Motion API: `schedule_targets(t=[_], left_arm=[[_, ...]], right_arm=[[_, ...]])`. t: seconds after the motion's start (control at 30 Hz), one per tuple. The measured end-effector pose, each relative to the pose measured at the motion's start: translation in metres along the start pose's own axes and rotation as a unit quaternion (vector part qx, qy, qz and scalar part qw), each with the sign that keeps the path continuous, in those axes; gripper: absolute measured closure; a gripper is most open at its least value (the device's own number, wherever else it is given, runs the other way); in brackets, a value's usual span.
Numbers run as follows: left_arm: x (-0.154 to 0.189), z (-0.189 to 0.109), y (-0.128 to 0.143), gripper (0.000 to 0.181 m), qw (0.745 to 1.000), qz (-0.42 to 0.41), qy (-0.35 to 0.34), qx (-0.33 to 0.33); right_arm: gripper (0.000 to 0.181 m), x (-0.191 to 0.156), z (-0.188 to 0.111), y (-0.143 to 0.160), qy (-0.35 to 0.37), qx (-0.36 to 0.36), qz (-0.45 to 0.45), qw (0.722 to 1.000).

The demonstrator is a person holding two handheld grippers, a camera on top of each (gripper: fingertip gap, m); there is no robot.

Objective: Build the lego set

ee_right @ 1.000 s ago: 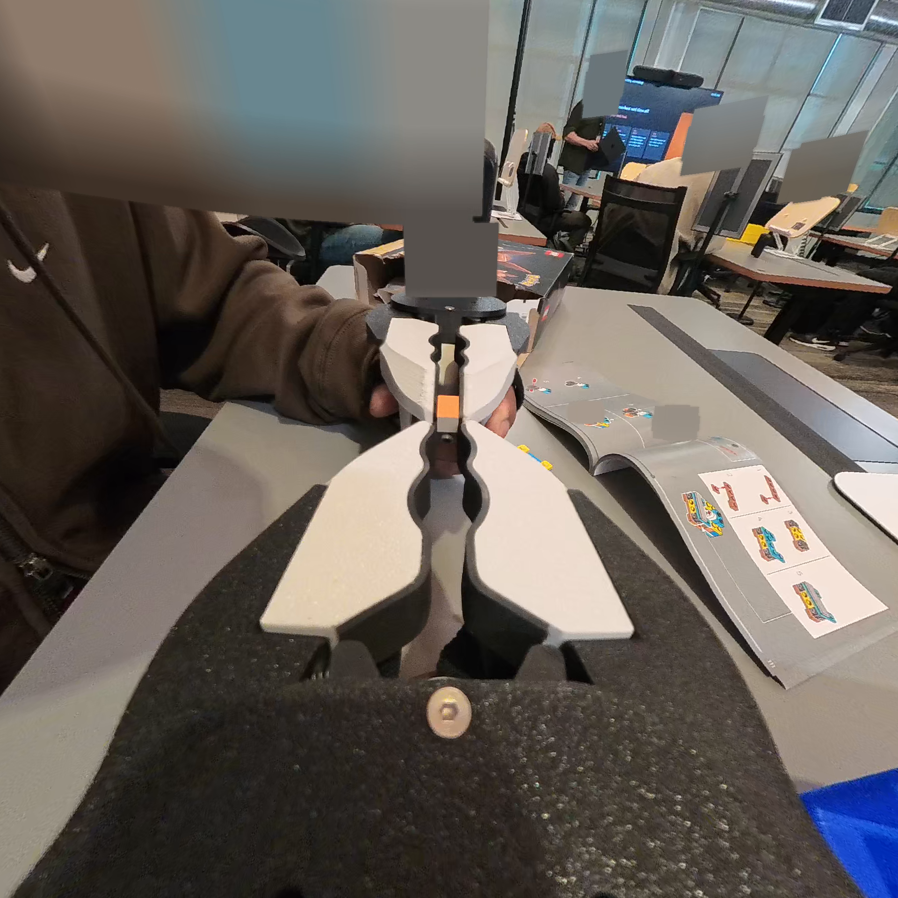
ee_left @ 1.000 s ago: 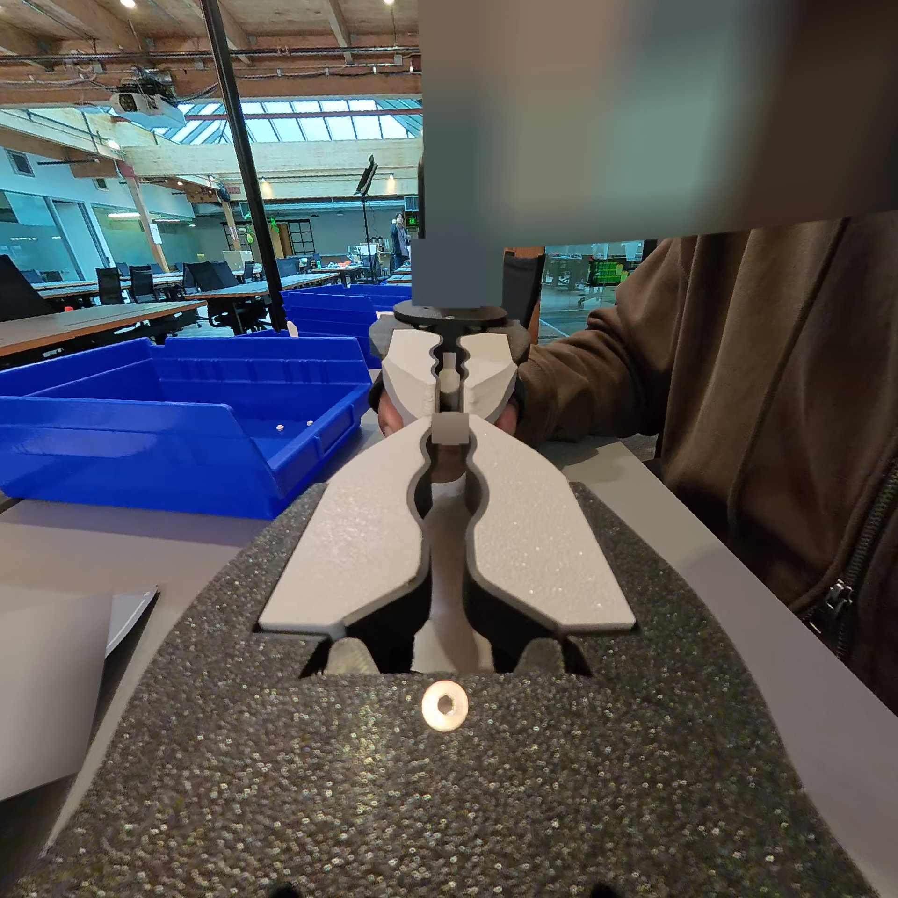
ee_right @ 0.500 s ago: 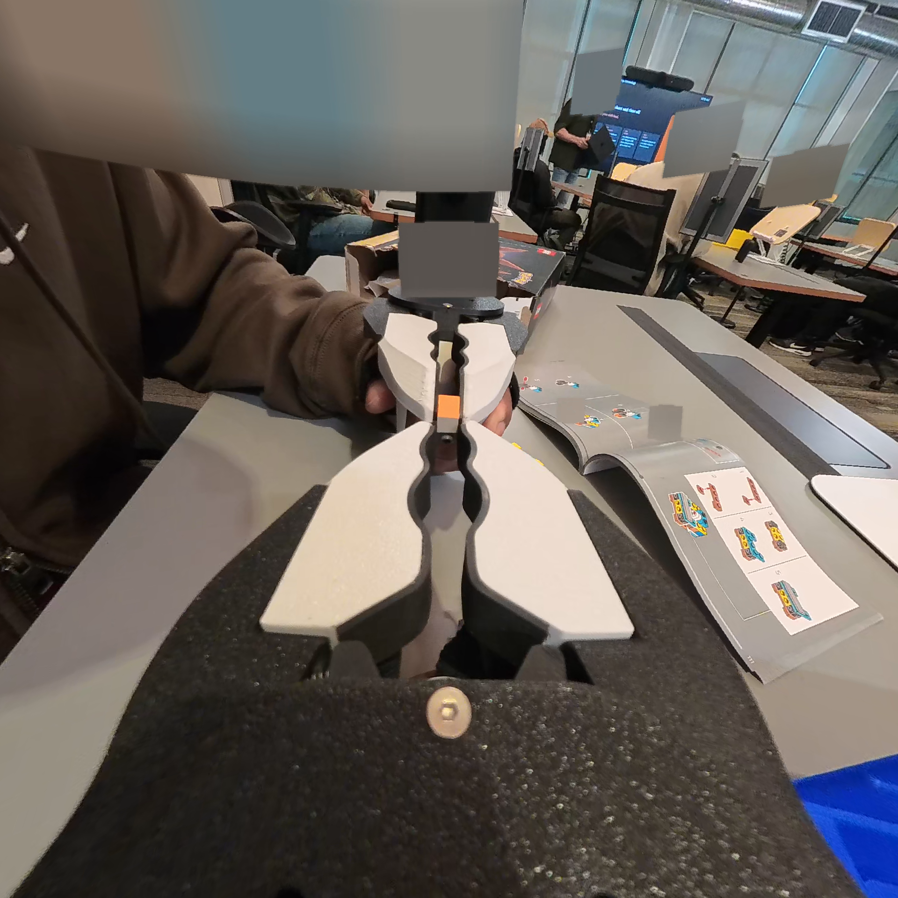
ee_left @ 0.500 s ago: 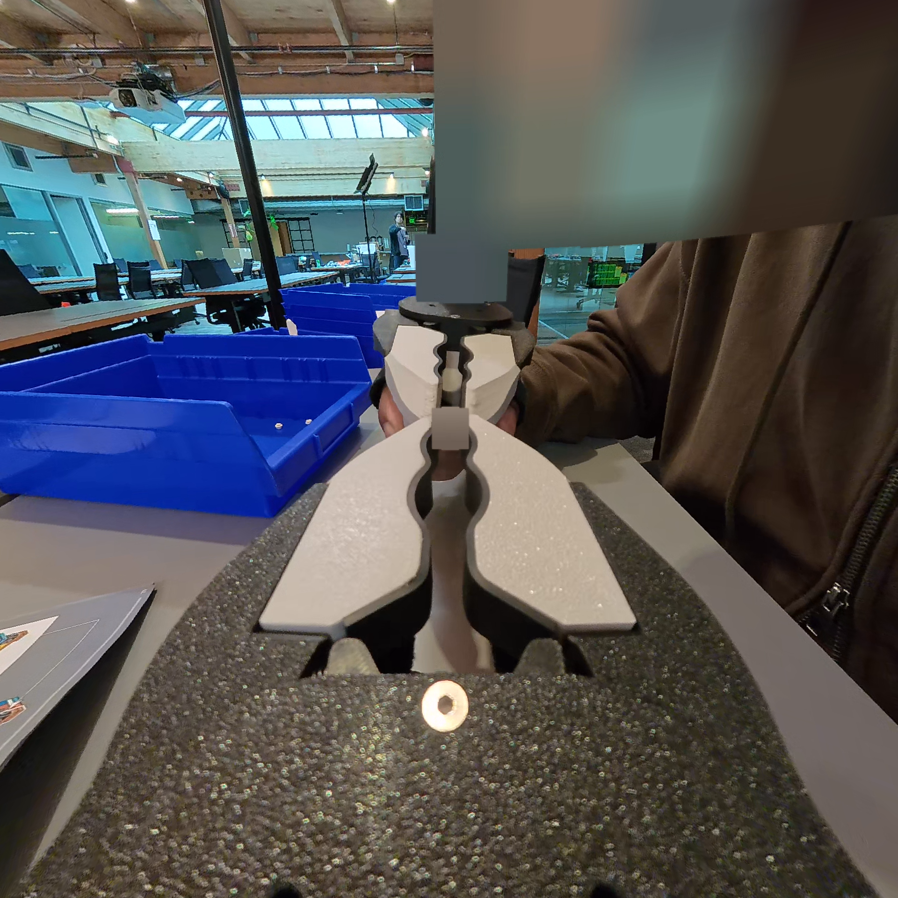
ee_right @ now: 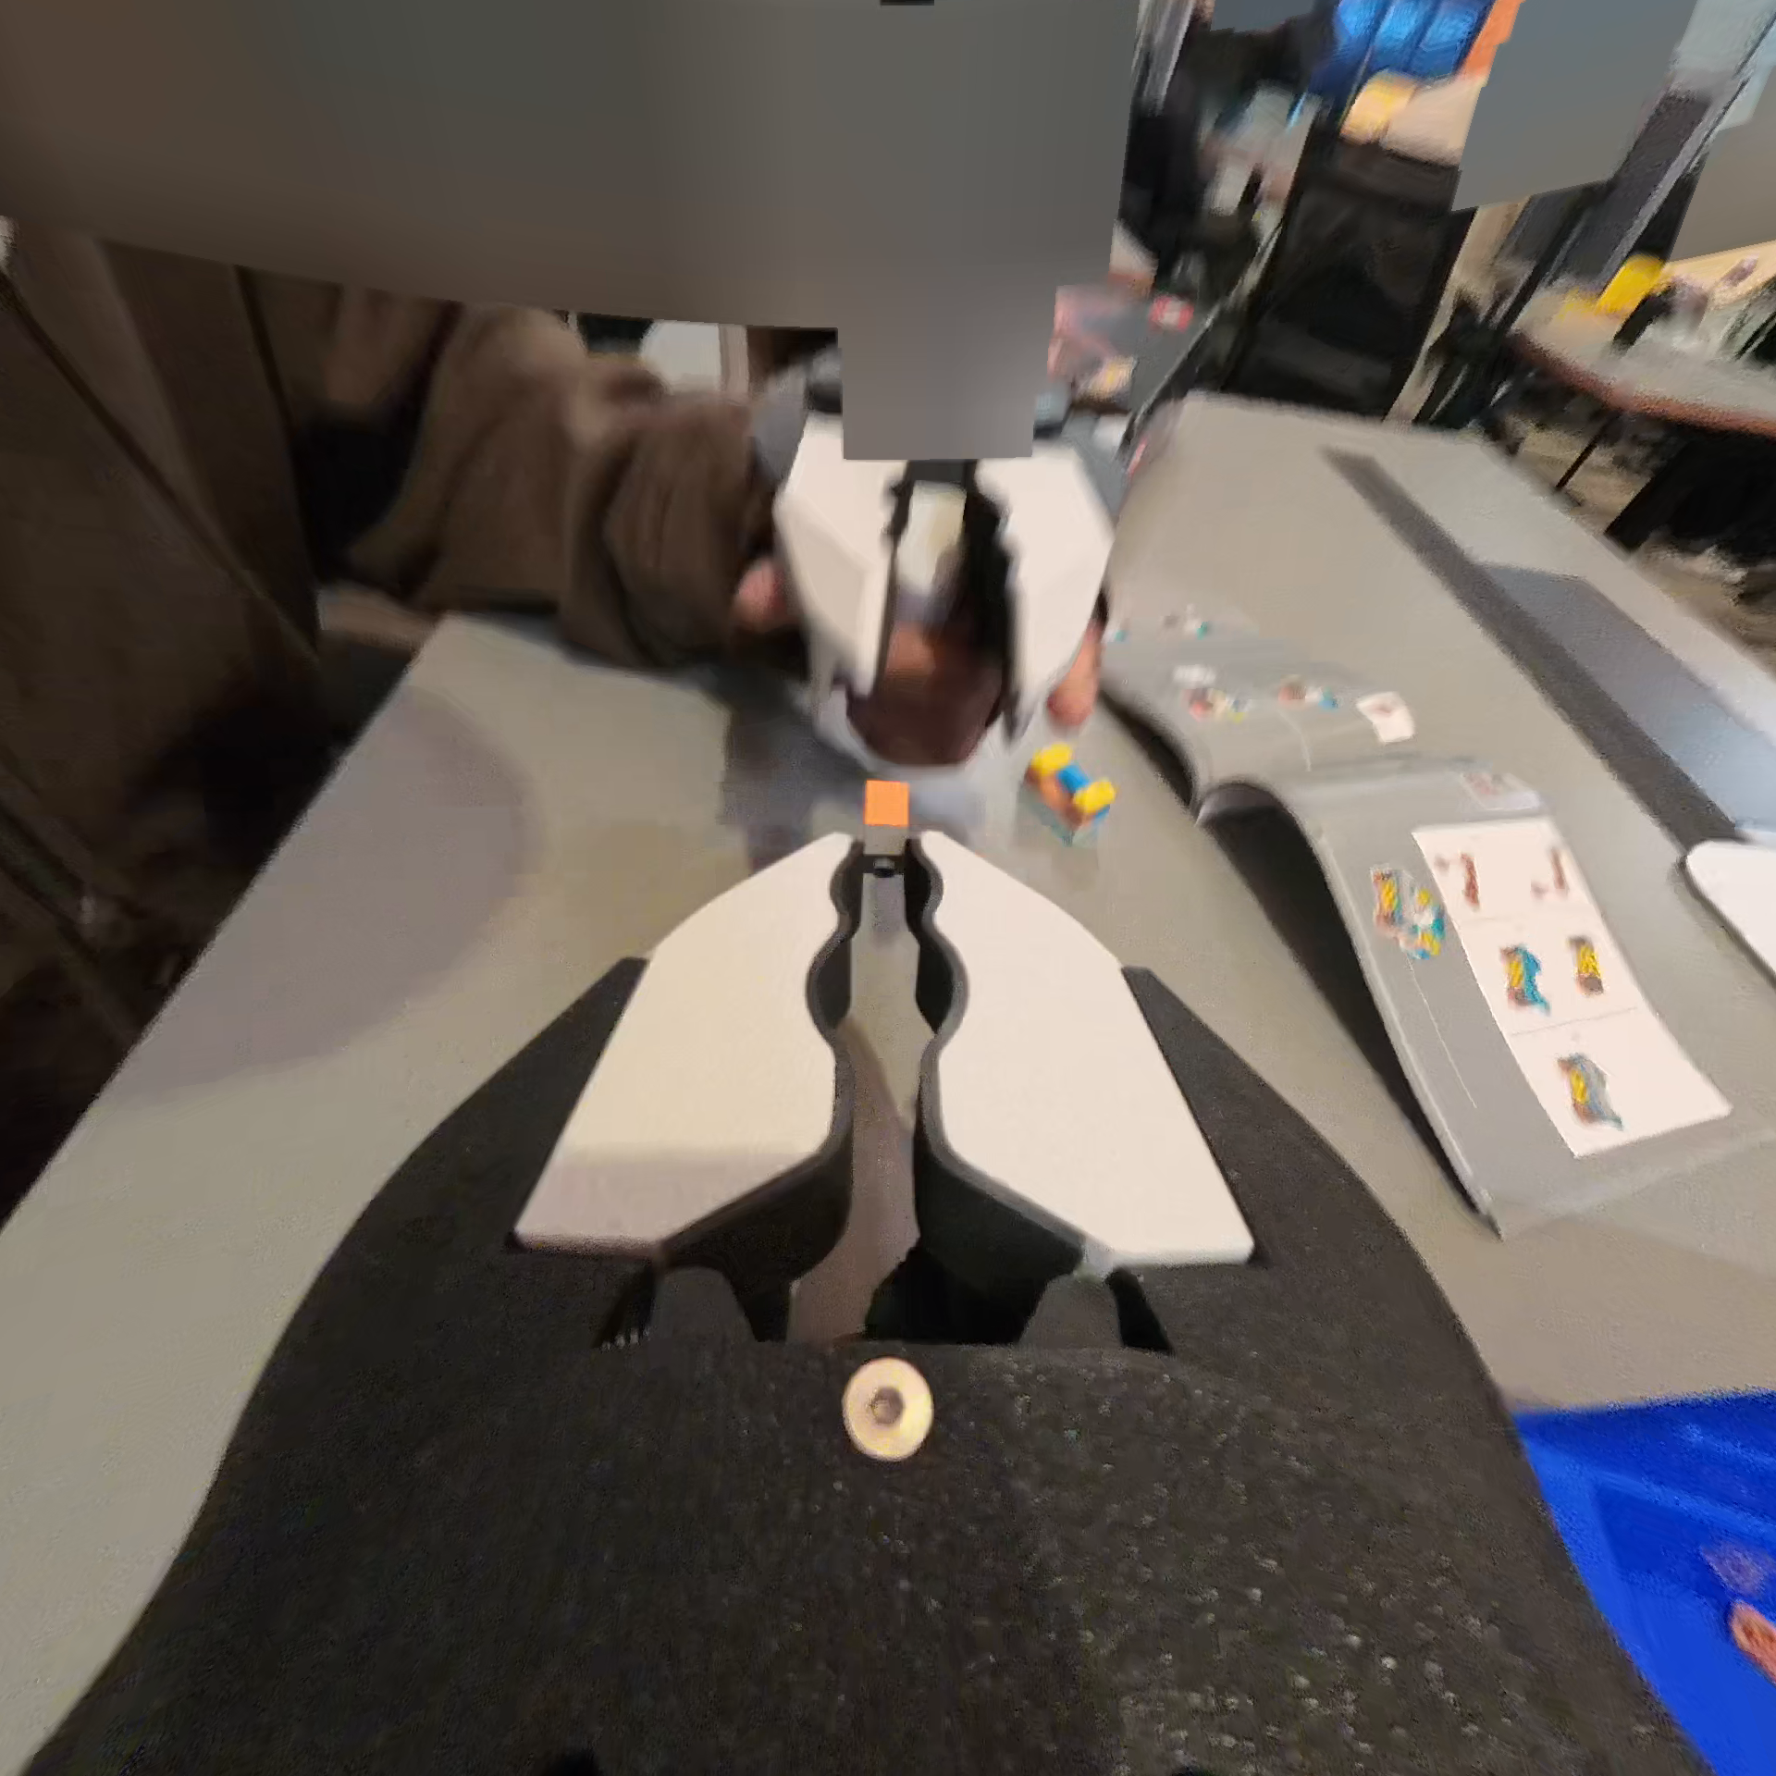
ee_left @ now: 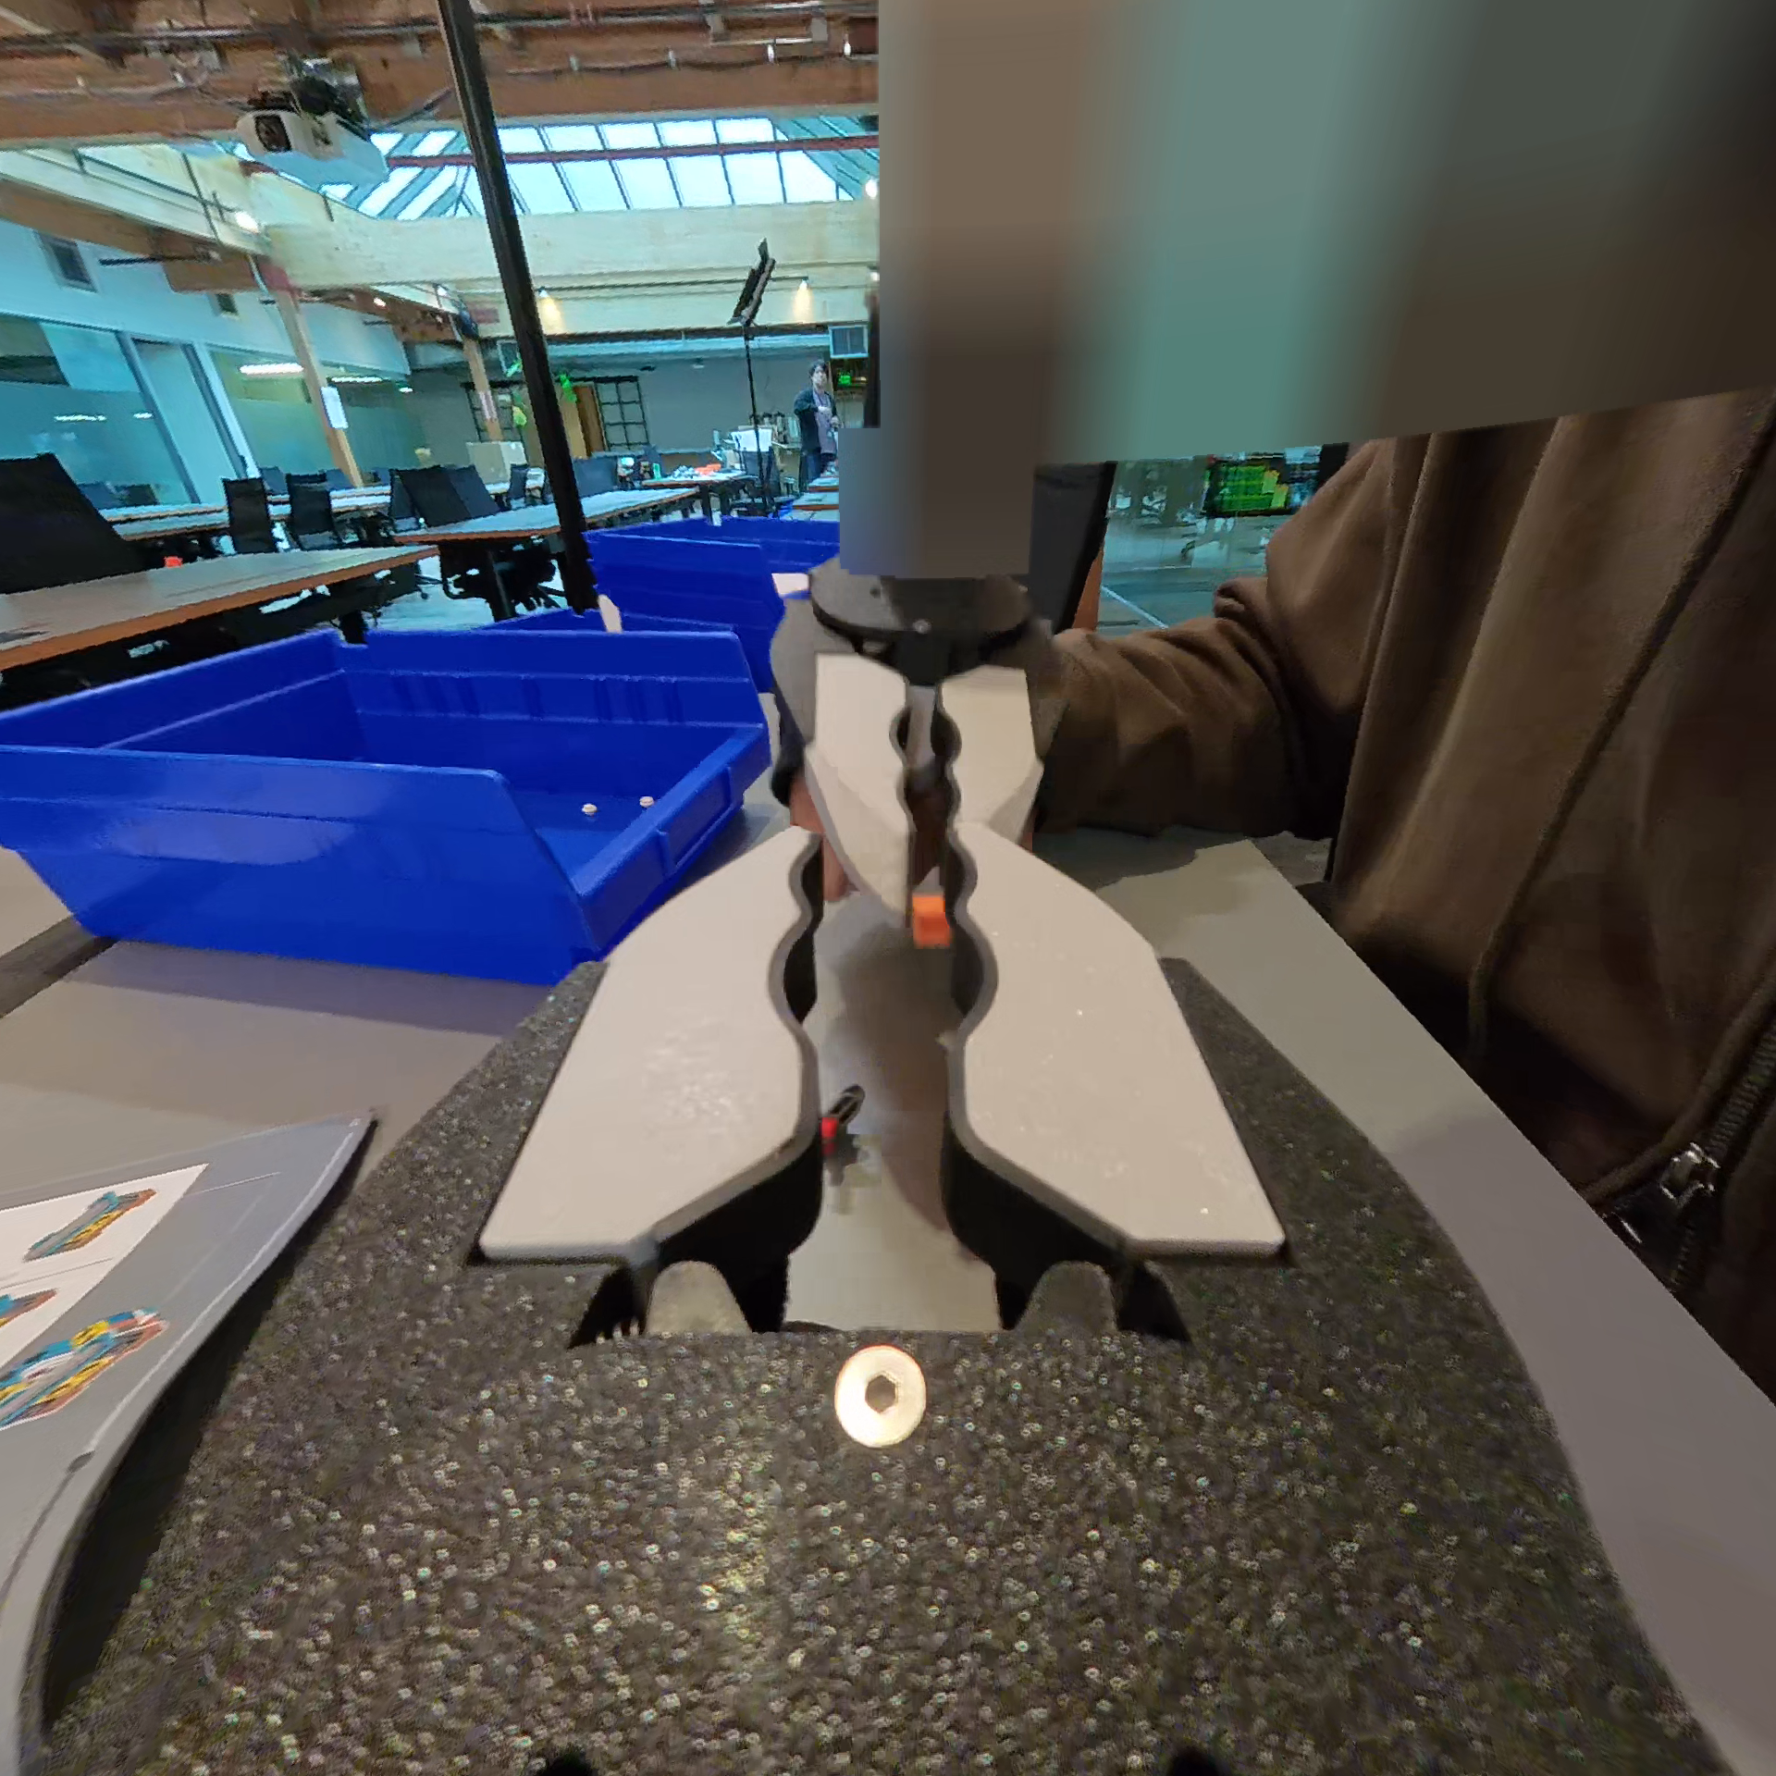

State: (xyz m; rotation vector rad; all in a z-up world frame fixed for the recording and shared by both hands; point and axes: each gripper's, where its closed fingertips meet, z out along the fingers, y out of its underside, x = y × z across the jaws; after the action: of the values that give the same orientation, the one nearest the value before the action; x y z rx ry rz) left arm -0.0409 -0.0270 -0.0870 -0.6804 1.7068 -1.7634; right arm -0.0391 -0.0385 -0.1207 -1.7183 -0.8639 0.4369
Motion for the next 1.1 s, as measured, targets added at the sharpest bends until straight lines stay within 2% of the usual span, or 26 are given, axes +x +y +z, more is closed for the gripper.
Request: schedule_targets(t=[0.13,0.2,0.3,0.53,0.8,1.1], left_arm=[[-0.009,-0.006,-0.003,0.159,0.999,0.008,-0.029,-0.016],[-0.010,-0.006,0.002,0.159,0.999,0.014,-0.031,-0.035],[-0.010,-0.006,0.016,0.159,0.996,0.017,-0.028,-0.088],[-0.014,-0.037,0.049,0.154,0.974,0.000,-0.012,-0.228],[-0.024,-0.081,0.098,0.155,0.916,0.005,-0.038,-0.399],[-0.033,-0.070,0.116,0.161,0.897,0.095,-0.051,-0.430]], right_arm=[[0.174,-0.007,-0.014,0.066,-0.009,-0.156,-0.022,0.987],[0.173,-0.009,-0.019,0.087,-0.009,-0.192,-0.005,0.981],[0.173,-0.011,-0.021,0.103,-0.013,-0.225,0.013,0.974],[0.166,-0.009,-0.027,0.106,-0.007,-0.229,0.026,0.973],[0.160,-0.008,-0.038,0.103,0.009,-0.210,0.028,0.977],[0.162,-0.028,-0.031,0.086,-0.041,-0.176,0.014,0.983]])
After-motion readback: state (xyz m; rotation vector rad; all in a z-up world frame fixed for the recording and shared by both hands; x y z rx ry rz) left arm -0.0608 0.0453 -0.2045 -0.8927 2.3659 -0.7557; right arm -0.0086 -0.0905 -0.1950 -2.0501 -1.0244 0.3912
